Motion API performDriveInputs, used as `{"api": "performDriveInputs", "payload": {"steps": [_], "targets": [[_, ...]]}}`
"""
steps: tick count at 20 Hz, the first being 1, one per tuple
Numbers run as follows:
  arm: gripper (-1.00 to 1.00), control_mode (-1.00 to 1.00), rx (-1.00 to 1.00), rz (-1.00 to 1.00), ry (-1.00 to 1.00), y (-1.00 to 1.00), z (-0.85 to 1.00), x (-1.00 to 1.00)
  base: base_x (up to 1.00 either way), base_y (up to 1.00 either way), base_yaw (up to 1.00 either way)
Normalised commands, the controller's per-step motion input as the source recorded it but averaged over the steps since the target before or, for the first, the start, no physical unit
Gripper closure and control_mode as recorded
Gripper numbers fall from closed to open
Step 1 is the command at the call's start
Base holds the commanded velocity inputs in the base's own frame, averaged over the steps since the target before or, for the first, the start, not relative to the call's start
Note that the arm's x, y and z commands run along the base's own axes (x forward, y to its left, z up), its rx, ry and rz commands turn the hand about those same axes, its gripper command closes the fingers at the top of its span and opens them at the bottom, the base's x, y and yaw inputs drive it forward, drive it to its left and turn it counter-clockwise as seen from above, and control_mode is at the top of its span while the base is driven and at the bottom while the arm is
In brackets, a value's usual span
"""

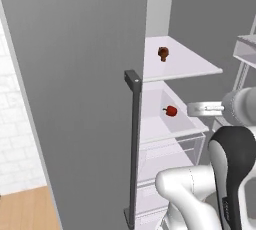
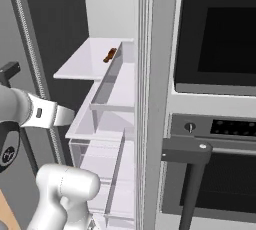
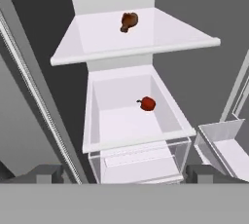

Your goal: Place one bell pepper and one chicken drumstick in each tupperware on the nearby counter, to pack two identical lunches.

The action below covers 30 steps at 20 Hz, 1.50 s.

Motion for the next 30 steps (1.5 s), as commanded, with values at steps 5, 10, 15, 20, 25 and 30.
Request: {"api": "performDriveInputs", "payload": {"steps": [5,10,15,20,25,30], "targets": [[-1.0,-1.0,0.0,0.0,0.07,-0.01,0.11,0.19,0.25,0.0,0.0],[-1.0,-1.0,-0.06,0.0,-0.01,0.14,0.58,0.46,0.0,0.0,0.0],[-1.0,-1.0,-0.03,0.0,-0.14,0.0,0.65,0.43,0.0,0.0,0.0],[-1.0,-1.0,0.0,0.0,-0.04,-0.14,0.28,0.54,0.0,0.0,0.0],[-1.0,-1.0,0.01,0.0,0.05,-0.15,0.0,0.75,0.0,0.0,0.0],[-1.0,-1.0,0.0,0.01,0.1,-0.13,-0.02,0.69,0.0,0.0,0.0]]}}
